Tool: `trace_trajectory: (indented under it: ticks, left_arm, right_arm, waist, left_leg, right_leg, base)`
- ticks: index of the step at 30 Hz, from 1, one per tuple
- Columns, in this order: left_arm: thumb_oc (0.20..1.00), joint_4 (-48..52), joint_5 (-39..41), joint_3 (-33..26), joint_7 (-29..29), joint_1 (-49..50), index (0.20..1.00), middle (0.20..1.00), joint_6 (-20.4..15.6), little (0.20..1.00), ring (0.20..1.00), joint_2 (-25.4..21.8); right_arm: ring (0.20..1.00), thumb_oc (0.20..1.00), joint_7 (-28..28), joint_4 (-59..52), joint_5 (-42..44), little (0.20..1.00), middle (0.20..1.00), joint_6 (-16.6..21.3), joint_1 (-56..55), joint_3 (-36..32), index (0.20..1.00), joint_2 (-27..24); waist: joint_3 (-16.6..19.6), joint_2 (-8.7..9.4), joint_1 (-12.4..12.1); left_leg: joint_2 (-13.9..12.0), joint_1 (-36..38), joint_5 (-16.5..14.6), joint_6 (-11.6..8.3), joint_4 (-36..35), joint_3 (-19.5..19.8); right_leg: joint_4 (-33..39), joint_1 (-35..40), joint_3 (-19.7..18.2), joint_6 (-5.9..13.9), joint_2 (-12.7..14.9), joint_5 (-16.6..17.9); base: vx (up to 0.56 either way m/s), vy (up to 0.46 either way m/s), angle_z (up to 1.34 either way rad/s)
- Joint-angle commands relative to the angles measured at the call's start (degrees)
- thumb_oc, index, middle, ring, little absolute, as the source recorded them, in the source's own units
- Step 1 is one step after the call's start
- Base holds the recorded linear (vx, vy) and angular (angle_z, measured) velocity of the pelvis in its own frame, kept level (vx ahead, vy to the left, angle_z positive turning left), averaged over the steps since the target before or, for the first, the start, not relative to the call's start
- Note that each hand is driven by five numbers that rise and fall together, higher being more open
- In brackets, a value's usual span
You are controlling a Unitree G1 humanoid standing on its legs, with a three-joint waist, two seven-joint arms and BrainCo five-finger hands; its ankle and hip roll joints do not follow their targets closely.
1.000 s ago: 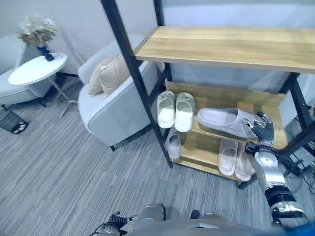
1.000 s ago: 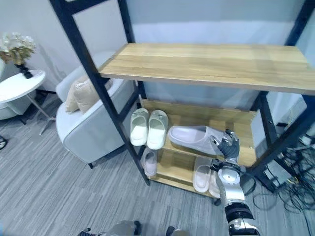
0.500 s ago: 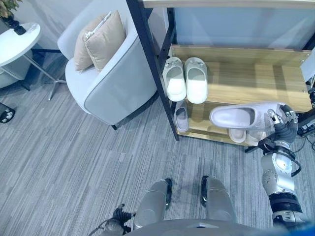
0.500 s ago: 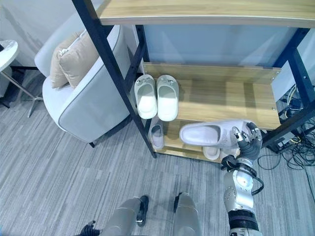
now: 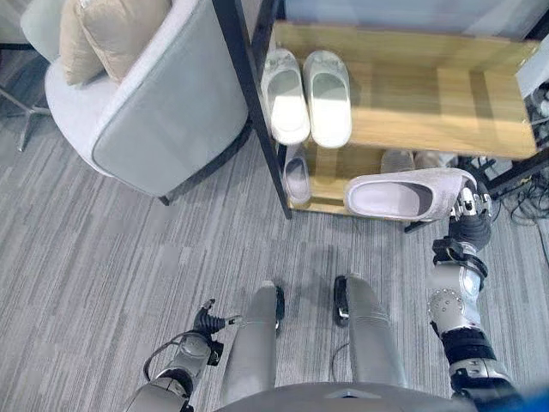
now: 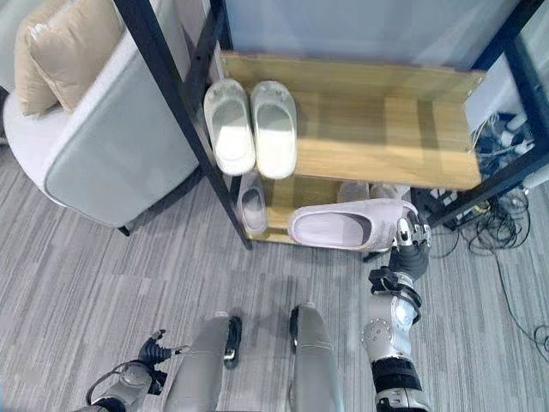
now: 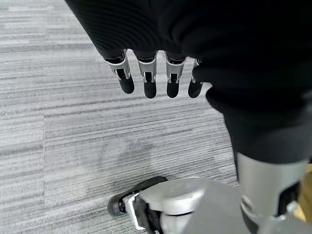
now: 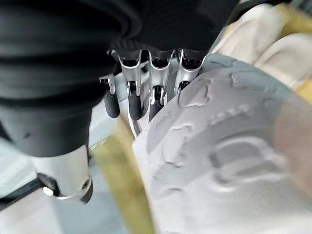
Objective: Arrange the slippers neatly on the shoe rack.
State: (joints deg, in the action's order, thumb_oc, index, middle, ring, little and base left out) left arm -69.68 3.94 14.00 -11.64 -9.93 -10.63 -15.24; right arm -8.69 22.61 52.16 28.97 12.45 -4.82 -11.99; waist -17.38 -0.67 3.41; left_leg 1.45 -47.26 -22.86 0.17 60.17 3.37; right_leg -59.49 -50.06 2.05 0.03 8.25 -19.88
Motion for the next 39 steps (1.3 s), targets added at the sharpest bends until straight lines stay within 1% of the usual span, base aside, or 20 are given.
trace_trajectory:
  ticks: [1, 3, 4, 5, 6, 11, 13, 16, 20, 21, 24, 25, 27, 28, 30, 32, 34, 35, 36, 39]
  left_arm:
    - [1.0, -0.6, 1.9, 3.6, -0.8, 3.0, 1.0, 1.0, -1.8, 1.0, 1.0, 2.8]
    - [1.0, -0.4, 2.9, 3.7, -1.2, 2.9, 1.0, 1.0, -2.0, 1.0, 1.0, 2.9]
    - [1.0, 0.7, 4.0, 3.7, -1.8, 2.6, 1.0, 1.0, -2.5, 1.0, 1.0, 2.6]
    - [1.0, 1.5, 4.5, 3.8, -2.0, 2.6, 1.0, 1.0, -2.7, 1.0, 1.0, 2.6]
    - [1.0, 3.9, 6.0, 4.3, -3.0, 2.3, 1.0, 1.0, -3.4, 1.0, 1.0, 2.3]
    - [1.0, 12.0, 8.7, 6.1, -5.2, 1.3, 1.0, 1.0, -5.7, 1.0, 1.0, 0.6]
    - [1.0, 15.3, 9.5, 6.4, -6.0, 1.4, 1.0, 1.0, -6.3, 1.0, 1.0, -0.2]
    - [1.0, 19.5, 10.6, 6.2, -7.7, 1.3, 1.0, 1.0, -7.8, 1.0, 1.0, -1.5]
    - [1.0, 24.4, 10.1, 6.9, -10.0, 2.3, 1.0, 1.0, -8.8, 1.0, 1.0, -2.7]
    - [1.0, 26.6, 10.4, 6.8, -10.9, 2.1, 1.0, 1.0, -9.6, 1.0, 1.0, -3.3]
    - [1.0, 29.3, 10.3, 6.2, -13.1, 1.3, 1.0, 1.0, -10.8, 1.0, 1.0, -4.4]
    - [1.0, 31.5, 10.3, 5.8, -14.4, 1.0, 1.0, 1.0, -11.8, 1.0, 1.0, -5.3]
    - [1.0, 33.2, 10.2, 5.5, -15.5, 0.5, 1.0, 1.0, -12.5, 1.0, 1.0, -6.3]
    - [1.0, 33.8, 10.1, 5.4, -15.6, 0.2, 1.0, 1.0, -12.6, 1.0, 1.0, -6.5]
    - [1.0, 37.2, 9.6, 5.3, -16.3, -0.3, 1.0, 1.0, -13.6, 1.0, 1.0, -8.2]
    - [1.0, 39.4, 9.9, 5.6, -16.4, -0.4, 1.0, 1.0, -14.1, 1.0, 1.0, -9.9]
    - [1.0, 41.7, 10.1, 6.2, -16.3, 0.5, 1.0, 1.0, -14.9, 1.0, 1.0, -11.7]
    - [1.0, 43.3, 11.0, 6.4, -16.2, 1.3, 1.0, 1.0, -15.2, 1.0, 1.0, -12.5]
    - [1.0, 43.3, 11.0, 6.3, -16.2, 1.3, 1.0, 1.0, -15.2, 1.0, 1.0, -12.4]
    - [1.0, 46.5, 11.3, 6.8, -15.3, 1.9, 1.0, 1.0, -15.8, 1.0, 1.0, -14.0]
  right_arm:
    - [0.2, 0.2, -0.5, -6.4, 1.4, 0.2, 0.2, 4.4, -1.3, -1.5, 0.2, -1.6]
    - [0.2, 0.2, -0.9, -6.4, 1.5, 0.2, 0.2, 5.0, -0.7, -1.4, 0.2, -1.6]
    - [0.2, 0.2, -1.5, -5.9, 1.3, 0.2, 0.2, 5.2, 0.0, -1.3, 0.2, -1.9]
    - [0.2, 0.2, -2.1, -6.1, 0.9, 0.2, 0.2, 5.3, 0.4, -1.1, 0.2, -2.1]
    - [0.2, 0.2, -4.0, -6.7, -0.9, 0.2, 0.2, 5.6, 1.9, -1.0, 0.2, -2.8]
    - [0.2, 0.2, -9.8, -5.3, -6.4, 0.2, 0.2, 6.5, 9.2, -0.4, 0.2, -5.9]
    - [0.2, 0.2, -12.1, -4.8, -9.3, 0.2, 0.2, 6.1, 12.4, 0.4, 0.2, -7.8]
    - [0.2, 0.2, -13.8, -4.1, -12.6, 0.2, 0.2, 5.0, 15.8, 1.4, 0.2, -10.1]
    - [0.2, 0.2, -16.0, -3.5, -15.6, 0.2, 0.2, 4.3, 19.5, 2.7, 0.2, -11.9]
    - [0.2, 0.2, -16.5, -3.9, -16.3, 0.2, 0.2, 4.5, 20.6, 2.8, 0.2, -12.7]
    - [0.2, 0.2, -17.3, -4.0, -17.2, 0.2, 0.2, 4.8, 22.3, 3.0, 0.2, -13.9]
    - [0.2, 0.2, -17.9, -2.8, -17.8, 0.2, 0.2, 4.6, 23.8, 3.2, 0.2, -15.6]
    - [0.2, 0.2, -18.0, -0.9, -18.5, 0.2, 0.2, 3.9, 25.8, 4.2, 0.2, -17.7]
    - [0.2, 0.2, -18.1, -0.4, -18.5, 0.2, 0.2, 3.9, 26.4, 4.7, 0.2, -18.2]
    - [0.2, 0.2, -18.5, 2.2, -19.0, 0.2, 0.2, 3.1, 29.8, 6.1, 0.2, -20.9]
    - [0.2, 0.2, -18.3, 9.0, -18.4, 0.2, 0.2, 1.4, 35.1, 9.8, 0.2, -24.9]
    - [0.2, 0.2, -17.5, 15.4, -18.7, 0.2, 0.2, -1.3, 41.2, 15.1, 0.2, -28.4]
    - [0.2, 0.2, -17.4, 18.2, -18.7, 0.2, 0.2, -2.3, 45.0, 18.1, 0.2, -29.1]
    - [0.2, 0.2, -17.3, 18.3, -18.6, 0.2, 0.2, -2.3, 45.1, 18.2, 0.2, -29.1]
    - [0.2, 0.2, -17.0, 22.6, -18.5, 0.2, 0.2, -3.8, 49.7, 22.1, 0.2, -30.1]
  waist:
    - [2.5, -1.6, -1.2]
    - [2.5, -1.85, -1.4]
    - [2.4, -2.18, -1.3]
    - [2.4, -2.32, -1.4]
    - [2.4, -2.88, -1.4]
    - [3.6, -4.33, -3.0]
    - [4.1, -4.56, -3.8]
    - [4.7, -4.42, -4.8]
    - [5.1, -4.24, -5.8]
    - [5.1, -4.2, -6.0]
    - [4.9, -4.11, -6.3]
    - [4.8, -4.1, -6.4]
    - [3.8, -3.71, -6.4]
    - [3.3, -3.63, -6.4]
    - [1.6, -3.37, -6.6]
    - [0.3, -3.16, -7.4]
    - [-1.4, -2.9, -8.2]
    - [-2.5, -2.9, -8.8]
    - [-2.7, -2.88, -8.7]
    - [-3.8, -2.77, -9.3]
  left_leg:
    - [-2.0, 2.5, 1.7, 0.95, -6.0, 1.6]
    - [-1.8, -0.2, 1.3, 1.1, -4.2, 1.5]
    - [-1.5, -3.5, 0.8, 1.07, -2.1, 1.3]
    - [-1.4, -5.1, 0.8, 1.06, -1.1, 1.3]
    - [-1.0, -10.1, 0.3, 1.21, 1.7, 1.4]
    - [-0.1, -20.9, -0.8, 1.93, 7.4, 1.9]
    - [0.3, -24.9, -1.5, 2.21, 10.2, 2.2]
    - [1.4, -29.6, -2.2, 2.2, 14.2, 2.6]
    - [2.5, -36.6, -3.9, 2.11, 21.3, 2.3]
    - [2.8, -38.4, -4.8, 2.15, 23.7, 2.3]
    - [3.0, -41.3, -6.5, 2.28, 28.0, 1.9]
    - [3.1, -42.6, -7.4, 2.29, 30.9, 1.7]
    - [3.1, -42.7, -9.2, 2.06, 33.9, 1.3]
    - [3.1, -42.7, -9.6, 2.13, 35.0, 1.0]
    - [2.9, -42.7, -11.1, 2.0, 37.9, 0.7]
    - [2.9, -42.7, -12.4, 1.88, 40.5, 0.2]
    - [2.6, -42.7, -13.7, 1.66, 43.7, -0.1]
    - [2.5, -42.7, -14.6, 1.66, 45.3, 0.0]
    - [2.5, -42.7, -14.5, 1.68, 45.4, 0.0]
    - [2.7, -42.7, -15.3, 1.56, 46.7, 0.0]
  right_leg:
    - [6.9, 6.8, -3.4, 1.97, 1.0, 0.5]
    - [5.3, 3.9, -3.7, 1.78, 0.9, 0.1]
    - [3.4, 1.0, -4.1, 1.66, 0.9, -0.3]
    - [2.5, -0.6, -4.3, 1.62, 0.9, -0.4]
    - [-0.3, -5.6, -5.0, 1.36, 0.8, -0.8]
    - [-7.4, -16.7, -6.2, 1.02, 1.1, -1.9]
    - [-10.4, -20.8, -6.6, 0.86, 1.4, -2.4]
    - [-14.7, -25.3, -6.8, 0.63, 1.9, -3.2]
    - [-21.9, -32.0, -7.5, 0.43, 2.0, -4.4]
    - [-23.8, -33.8, -7.9, 0.32, 2.0, -5.0]
    - [-28.0, -36.9, -8.5, 0.26, 1.8, -6.2]
    - [-30.5, -38.1, -8.7, 0.21, 1.9, -6.5]
    - [-33.6, -38.7, -9.2, 0.16, 1.7, -7.5]
    - [-34.9, -39.0, -9.5, 0.16, 1.6, -7.7]
    - [-37.5, -39.0, -10.0, 0.02, 1.6, -8.5]
    - [-40.5, -39.3, -10.4, -0.15, 1.6, -9.3]
    - [-43.6, -39.5, -11.1, -0.38, 1.4, -10.1]
    - [-46.1, -39.8, -11.8, -0.74, 1.2, -11.0]
    - [-46.2, -39.8, -11.9, -0.73, 1.2, -11.0]
    - [-48.0, -39.8, -12.6, -1.11, 1.3, -11.5]
  base:
    - [0.0, 0.0, 0.0]
    - [0.0, 0.001, -0.02]
    - [0.0, 0.0, 0.0]
    - [0.0, 0.0, 0.0]
    - [0.0, 0.0, 0.0]
    - [0.05, 0.019, 0.01]
    - [0.09, 0.031, 0.06]
    - [0.13, 0.002, 0.13]
    - [0.13, 0.019, 0.15]
    - [0.12, 0.028, 0.01]
    - [0.1, 0.023, -0.01]
    - [0.1, 0.017, -0.03]
    - [0.1, 0.02, -0.03]
    - [0.09, 0.023, -0.02]
    - [0.05, 0.019, -0.02]
    - [0.04, 0.021, -0.03]
    - [0.05, 0.019, 0.02]
    - [0.04, 0.015, 0.05]
    - [0.03, 0.014, 0.06]
    - [0.0, 0.001, 0.02]
